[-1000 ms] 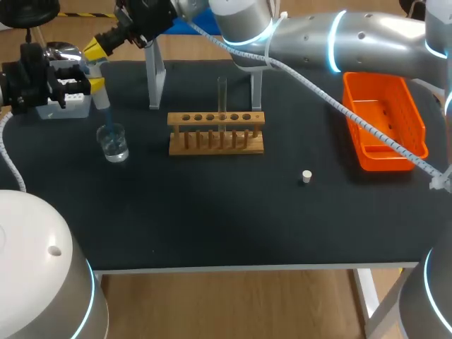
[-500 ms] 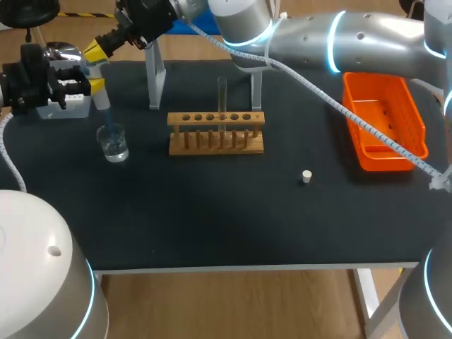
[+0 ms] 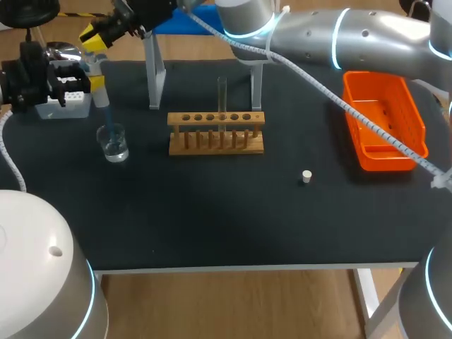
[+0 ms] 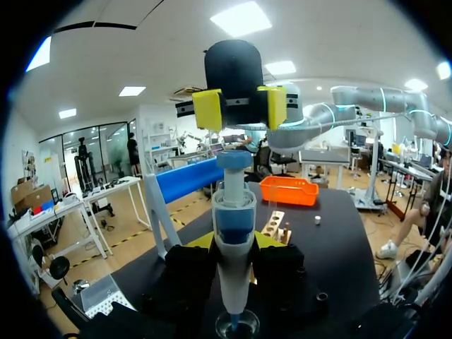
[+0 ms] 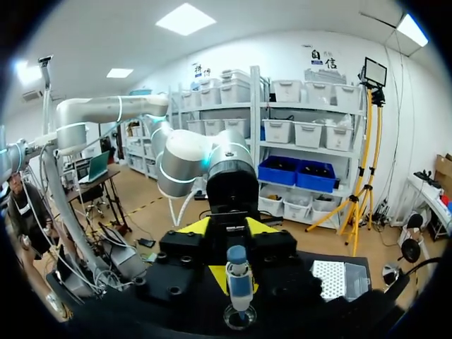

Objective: Invert the test tube, pick up the pipette, mount the tip to pipette, aspirate from beaker and dispense into the tube, eject the tip, return the pipette, and cap with the stopper.

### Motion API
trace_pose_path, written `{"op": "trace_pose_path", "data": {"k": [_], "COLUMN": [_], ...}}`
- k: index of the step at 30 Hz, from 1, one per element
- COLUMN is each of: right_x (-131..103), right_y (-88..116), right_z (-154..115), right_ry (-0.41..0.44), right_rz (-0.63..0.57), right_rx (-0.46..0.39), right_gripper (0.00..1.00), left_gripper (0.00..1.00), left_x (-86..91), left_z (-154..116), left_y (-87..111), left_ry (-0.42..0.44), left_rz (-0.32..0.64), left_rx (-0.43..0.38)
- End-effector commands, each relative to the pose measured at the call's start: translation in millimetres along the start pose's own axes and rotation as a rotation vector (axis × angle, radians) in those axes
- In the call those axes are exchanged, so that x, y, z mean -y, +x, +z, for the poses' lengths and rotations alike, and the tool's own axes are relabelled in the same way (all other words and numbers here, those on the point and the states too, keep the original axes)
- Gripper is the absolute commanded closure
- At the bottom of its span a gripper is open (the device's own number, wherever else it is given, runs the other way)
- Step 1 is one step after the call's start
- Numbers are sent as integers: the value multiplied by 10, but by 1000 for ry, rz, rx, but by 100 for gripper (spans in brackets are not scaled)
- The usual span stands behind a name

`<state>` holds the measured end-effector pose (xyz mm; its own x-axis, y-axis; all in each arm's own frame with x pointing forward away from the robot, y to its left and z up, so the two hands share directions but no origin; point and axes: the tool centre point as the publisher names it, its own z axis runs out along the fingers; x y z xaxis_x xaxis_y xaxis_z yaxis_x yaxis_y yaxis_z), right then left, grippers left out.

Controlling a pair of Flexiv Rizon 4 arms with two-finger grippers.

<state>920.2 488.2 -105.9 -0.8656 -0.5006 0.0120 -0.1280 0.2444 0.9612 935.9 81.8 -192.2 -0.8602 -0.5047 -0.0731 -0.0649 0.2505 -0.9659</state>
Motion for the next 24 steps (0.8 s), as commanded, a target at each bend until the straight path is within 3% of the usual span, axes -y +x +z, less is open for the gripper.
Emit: {"op": "trace_pose_path", "data": {"k": [1,12,24], "right_x": [-71,4,445], "right_y": [163,643,1139], "right_z": [-208,-850,-1490], "right_ry": [1,22,56], "right_rz": [-12,-34,-4], "right_rx": [20,80,176], "right_gripper": [0,0,0], "left_gripper": [100,100,100], "left_x": [9,9,9], "left_z": [-6,-6,-6], "left_y": [13,13,13], "left_ry": [-2,-2,-2], "left_rz": [0,0,0], "left_rx": [3,3,3]}}
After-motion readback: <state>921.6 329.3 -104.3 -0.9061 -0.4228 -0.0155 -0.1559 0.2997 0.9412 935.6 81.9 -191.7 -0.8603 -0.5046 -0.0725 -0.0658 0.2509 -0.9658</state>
